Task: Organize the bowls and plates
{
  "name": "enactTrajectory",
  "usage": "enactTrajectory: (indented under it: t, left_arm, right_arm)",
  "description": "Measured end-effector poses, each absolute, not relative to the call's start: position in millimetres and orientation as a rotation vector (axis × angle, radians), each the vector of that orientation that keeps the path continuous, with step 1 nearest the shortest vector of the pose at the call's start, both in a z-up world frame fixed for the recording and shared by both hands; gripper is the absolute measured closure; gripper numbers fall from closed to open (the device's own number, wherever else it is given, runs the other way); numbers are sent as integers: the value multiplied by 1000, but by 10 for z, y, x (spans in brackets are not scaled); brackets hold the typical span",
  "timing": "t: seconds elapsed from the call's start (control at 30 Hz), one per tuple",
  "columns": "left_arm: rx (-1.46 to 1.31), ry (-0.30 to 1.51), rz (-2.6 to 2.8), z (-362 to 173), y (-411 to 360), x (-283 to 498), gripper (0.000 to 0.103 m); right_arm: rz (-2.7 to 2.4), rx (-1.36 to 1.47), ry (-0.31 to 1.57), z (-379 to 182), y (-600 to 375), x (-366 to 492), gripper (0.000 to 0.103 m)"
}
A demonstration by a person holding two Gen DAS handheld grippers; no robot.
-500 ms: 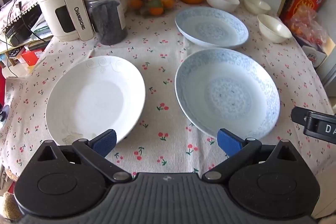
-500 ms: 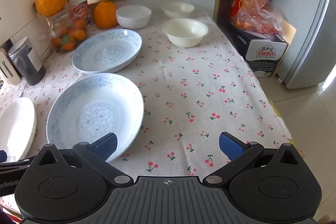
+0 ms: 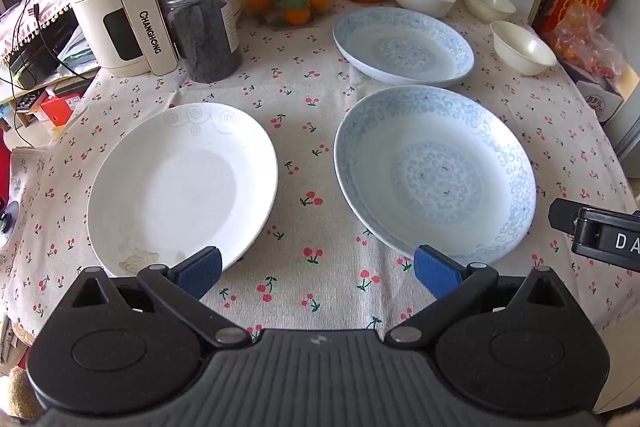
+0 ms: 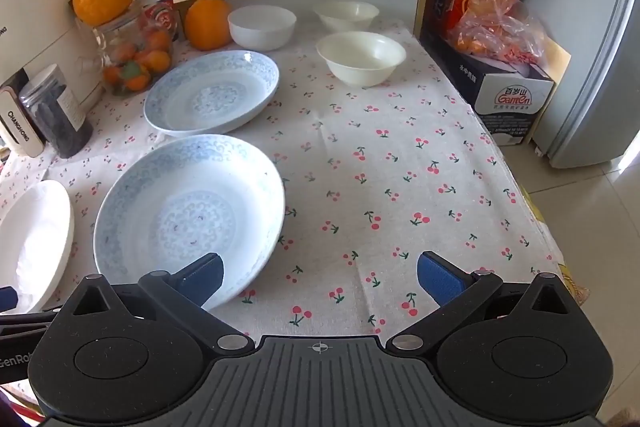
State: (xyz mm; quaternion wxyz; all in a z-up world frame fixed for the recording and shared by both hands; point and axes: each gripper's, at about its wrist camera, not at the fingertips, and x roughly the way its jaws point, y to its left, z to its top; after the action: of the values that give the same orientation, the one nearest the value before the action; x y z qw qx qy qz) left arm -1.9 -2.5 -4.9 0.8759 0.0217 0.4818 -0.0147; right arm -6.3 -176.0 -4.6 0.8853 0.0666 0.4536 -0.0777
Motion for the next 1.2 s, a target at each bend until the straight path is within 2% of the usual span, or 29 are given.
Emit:
enactTrajectory:
  t: [1.2]
  left_arm:
    - [63,1007,-27,-46,-24,-2,1]
  right_arm:
    - [-157,146,943,-39,-1777,-65,0]
